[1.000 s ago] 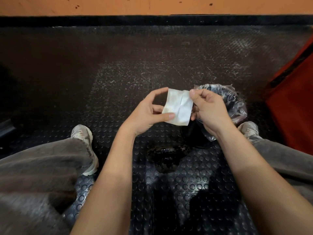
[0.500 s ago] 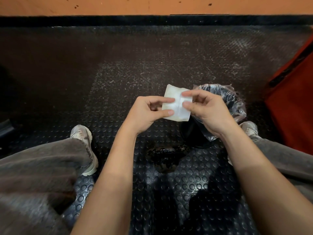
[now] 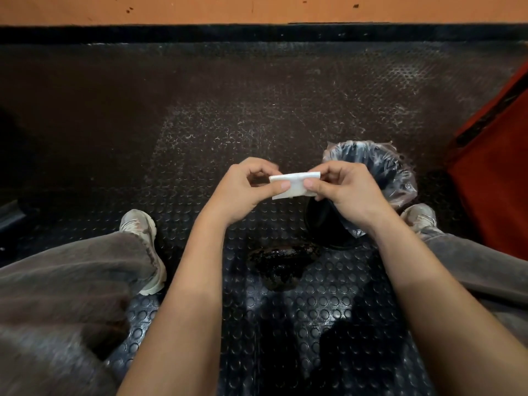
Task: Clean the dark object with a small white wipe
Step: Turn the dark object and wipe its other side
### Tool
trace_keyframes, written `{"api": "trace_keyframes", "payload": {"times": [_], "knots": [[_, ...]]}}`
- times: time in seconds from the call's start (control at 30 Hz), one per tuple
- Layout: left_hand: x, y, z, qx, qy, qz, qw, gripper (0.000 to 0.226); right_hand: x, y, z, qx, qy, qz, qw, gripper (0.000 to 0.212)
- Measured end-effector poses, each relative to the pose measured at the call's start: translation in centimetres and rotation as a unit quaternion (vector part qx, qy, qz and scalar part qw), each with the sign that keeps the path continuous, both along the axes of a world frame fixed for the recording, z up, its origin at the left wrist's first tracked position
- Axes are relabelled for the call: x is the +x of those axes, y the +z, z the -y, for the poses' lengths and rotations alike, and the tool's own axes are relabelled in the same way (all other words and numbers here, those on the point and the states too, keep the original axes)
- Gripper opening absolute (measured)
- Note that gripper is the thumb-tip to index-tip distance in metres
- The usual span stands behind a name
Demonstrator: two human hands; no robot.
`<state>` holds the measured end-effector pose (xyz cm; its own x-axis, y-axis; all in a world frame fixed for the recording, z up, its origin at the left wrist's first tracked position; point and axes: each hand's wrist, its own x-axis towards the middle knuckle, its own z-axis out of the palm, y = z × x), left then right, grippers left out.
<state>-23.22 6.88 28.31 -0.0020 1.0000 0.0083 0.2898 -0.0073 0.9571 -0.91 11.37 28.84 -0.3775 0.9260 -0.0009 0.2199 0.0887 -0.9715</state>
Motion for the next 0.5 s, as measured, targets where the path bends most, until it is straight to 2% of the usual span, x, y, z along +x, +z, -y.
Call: {"api": "trace_keyframes", "payload": {"times": [0.1, 0.17, 0.23, 0.37, 0.43, 0.5], "knots": [[0.5, -0.2, 0.1, -0.017, -0.055, 0.101, 0.993, 0.010, -0.7, -0.2, 0.0, -0.024, -0.006, -0.055, 0.998, 0.008], [1.0, -0.1, 0.2, -0.014, -0.059, 0.109, 0.992, 0.022, -1.1, -0.4, 0.0, -0.030, -0.013, -0.073, 0.997, 0.007], [1.1, -0.4, 0.2, -0.013, -0.052, 0.071, 0.996, 0.031, -1.4, -1.1, 0.2, -0.044, -0.021, -0.078, 0.996, 0.008], [0.4, -2.3, 0.2, -0.005, 0.024, -0.057, 0.998, 0.025, -0.8, -5.3, 0.3, -0.103, -0.094, -0.067, 0.988, 0.007], [-0.3, -4.3, 1.1, 0.008, 0.087, -0.098, 0.991, 0.026, 0.3, -9.1, 0.4, -0.164, -0.186, -0.061, 0.967, 0.015], [-1.2, -7.6, 2.8, -0.011, 0.146, -0.099, 0.984, 0.026, 1.4, -13.2, 1.4, -0.247, -0.262, -0.069, 0.930, 0.031]]}}
